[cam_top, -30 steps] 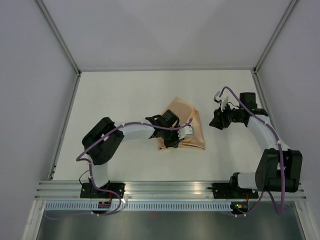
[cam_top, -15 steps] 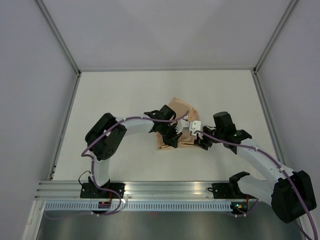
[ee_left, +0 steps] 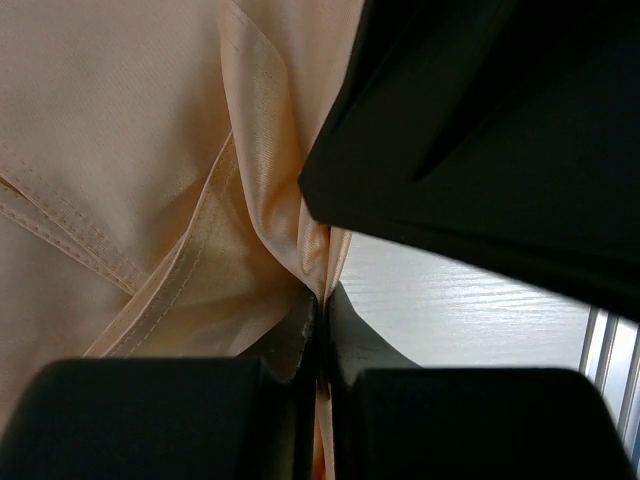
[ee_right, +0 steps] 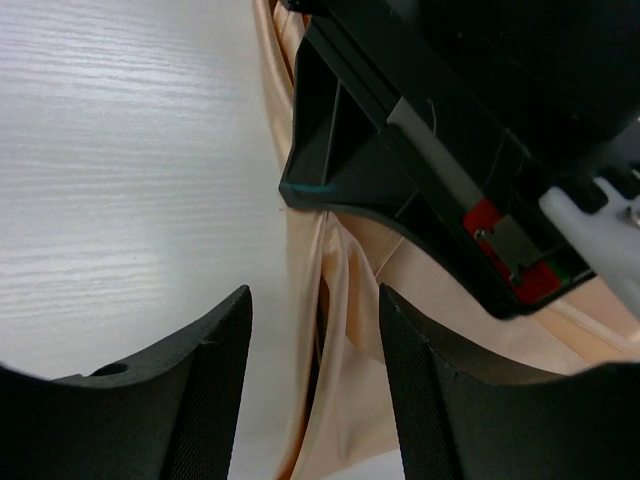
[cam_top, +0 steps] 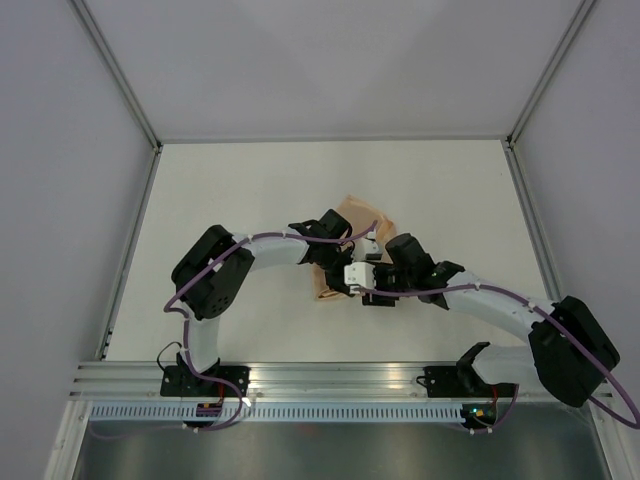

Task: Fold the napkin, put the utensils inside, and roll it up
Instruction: Roll the napkin with the utensil

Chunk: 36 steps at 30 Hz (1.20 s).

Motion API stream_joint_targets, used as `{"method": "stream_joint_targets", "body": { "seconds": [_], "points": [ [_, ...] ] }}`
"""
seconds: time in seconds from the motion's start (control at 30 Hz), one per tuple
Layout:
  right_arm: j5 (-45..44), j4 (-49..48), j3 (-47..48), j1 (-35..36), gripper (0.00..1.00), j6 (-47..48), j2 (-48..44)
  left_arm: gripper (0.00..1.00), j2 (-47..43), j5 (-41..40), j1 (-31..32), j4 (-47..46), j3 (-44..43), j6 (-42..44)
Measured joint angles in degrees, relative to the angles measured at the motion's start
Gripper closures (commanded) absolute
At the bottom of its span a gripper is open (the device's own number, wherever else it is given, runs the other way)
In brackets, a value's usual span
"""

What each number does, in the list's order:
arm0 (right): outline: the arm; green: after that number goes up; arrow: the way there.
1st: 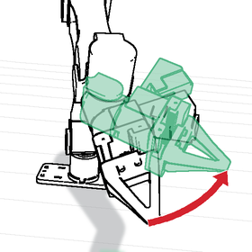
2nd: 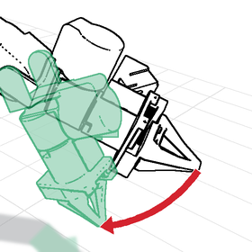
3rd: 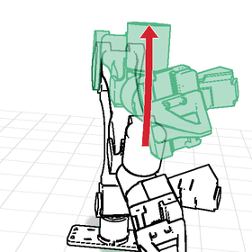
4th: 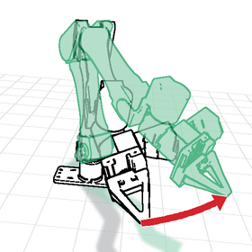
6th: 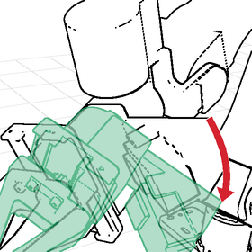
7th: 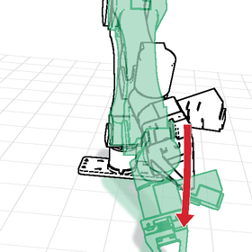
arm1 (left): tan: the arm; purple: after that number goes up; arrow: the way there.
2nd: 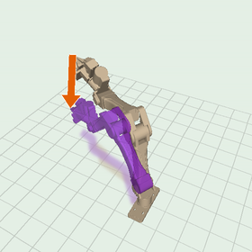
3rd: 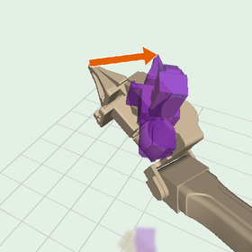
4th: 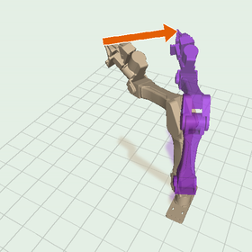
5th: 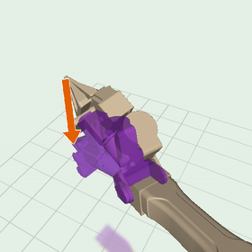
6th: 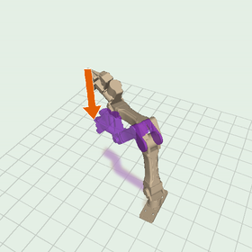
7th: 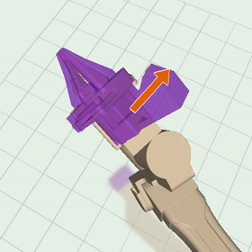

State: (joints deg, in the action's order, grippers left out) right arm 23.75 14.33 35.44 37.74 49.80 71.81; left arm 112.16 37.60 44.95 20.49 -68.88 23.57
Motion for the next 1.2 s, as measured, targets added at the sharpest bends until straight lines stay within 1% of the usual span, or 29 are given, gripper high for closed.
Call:
{"method": "stream_joint_targets", "body": {
  "seconds": [0.23, 0.33, 0.5, 0.63, 0.7, 0.8, 0.9, 1.0, 1.2],
  "points": [
    [-4.3, -3.5, 0.0, 2.6, 0.4, 0.2, 4.3, 0.98, 0.3, 0.7, -0.4, 0.6, -0.2, -0.3],
    [-5.4, -4.9, 0.3, 2.7, 0.43, 0.6, 5.6, 0.98, 0.4, 1.5, -1.0, 1.0, -0.2, -0.9],
    [-6.1, -6.4, 0.7, 2.7, 0.43, 0.6, 7.0, 0.98, 0.5, 1.8, -1.6, 1.8, -0.2, -1.7],
    [-6.3, -7.0, 0.9, 2.7, 0.47, 0.6, 7.4, 0.98, 0.5, 2.0, -1.8, 2.0, -0.2, -1.9],
    [-6.5, -7.3, 1.0, 2.7, 0.46, 0.6, 7.6, 0.98, 0.5, 2.1, -1.9, 2.1, -0.2, -1.9],
    [-6.8, -8.6, -0.1, 2.8, 0.43, 0.6, 7.0, 0.98, 0.6, 2.1, -1.9, 2.3, -0.3, -1.9],
    [-6.8, -8.6, -2.6, 3.3, 0.43, 0.9, 5.0, 0.98, 0.7, 2.2, -1.6, 2.3, -0.4, -1.9],
    [-6.0, -7.1, -2.9, 3.4, 0.44, 1.7, 3.6, 0.98, 0.7, 2.2, -1.6, 2.3, -0.5, -1.9],
    [-4.1, -7.9, -5.6, 3.1, 0.44, 4.6, -0.1, 0.98, 0.7, 2.2, -1.6, 2.3, -0.5, -2.0]
  ]
}}
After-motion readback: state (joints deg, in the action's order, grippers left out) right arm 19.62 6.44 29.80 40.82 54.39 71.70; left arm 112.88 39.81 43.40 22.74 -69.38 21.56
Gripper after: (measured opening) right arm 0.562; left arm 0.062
